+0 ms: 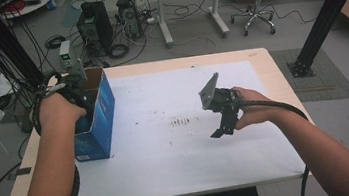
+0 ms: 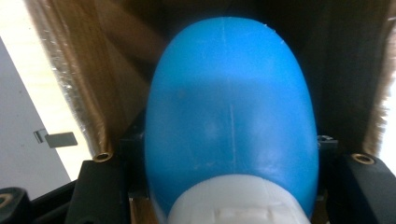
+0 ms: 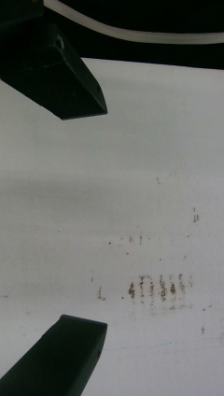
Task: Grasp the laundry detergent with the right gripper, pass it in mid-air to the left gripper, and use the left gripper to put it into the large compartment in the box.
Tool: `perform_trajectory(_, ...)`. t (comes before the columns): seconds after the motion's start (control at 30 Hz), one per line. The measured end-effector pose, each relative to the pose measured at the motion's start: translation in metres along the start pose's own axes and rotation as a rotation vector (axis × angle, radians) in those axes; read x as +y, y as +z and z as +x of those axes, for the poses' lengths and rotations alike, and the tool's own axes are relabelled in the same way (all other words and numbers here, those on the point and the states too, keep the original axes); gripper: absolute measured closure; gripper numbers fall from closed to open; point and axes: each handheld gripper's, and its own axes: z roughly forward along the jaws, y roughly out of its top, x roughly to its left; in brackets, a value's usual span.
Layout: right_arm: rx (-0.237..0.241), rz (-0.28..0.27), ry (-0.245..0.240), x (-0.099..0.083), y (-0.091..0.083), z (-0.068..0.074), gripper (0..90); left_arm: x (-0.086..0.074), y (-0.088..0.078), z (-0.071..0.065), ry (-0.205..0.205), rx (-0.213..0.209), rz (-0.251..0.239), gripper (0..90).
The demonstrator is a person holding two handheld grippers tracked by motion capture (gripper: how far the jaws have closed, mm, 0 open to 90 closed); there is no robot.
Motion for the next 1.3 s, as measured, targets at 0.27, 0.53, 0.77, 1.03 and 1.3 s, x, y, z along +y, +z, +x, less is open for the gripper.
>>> perform_trajectory(0.27, 0.001, 0.004, 0.006, -0.0017, 0.0011, 0.0008, 0.0, -0.0013, 0.0056, 0.0012, -0.004, -0.009, -0.018, 38.4)
perform_trajectory(0.53, 0.001, 0.004, 0.008, -0.0016, 0.0016, 0.0002, 0.0, -0.0018, 0.0062, 0.0055, -0.022, -0.028, -0.021, 38.3)
perform_trajectory(0.77, -0.001, 0.004, 0.004, 0.0003, 0.0026, 0.0001, 0.0, -0.0029, 0.0063, 0.0059, -0.020, -0.030, -0.026, 38.2)
perform_trajectory(1.03, -0.002, 0.002, 0.005, 0.0004, 0.0026, -0.0001, 0.0, -0.0039, 0.0059, 0.0049, -0.002, -0.033, -0.042, 33.8)
perform_trajectory(1.3, -0.001, -0.002, 0.000, 0.0008, 0.0031, -0.0002, 0.0, -0.0045, 0.0038, 0.0051, 0.008, -0.043, -0.047, 31.2)
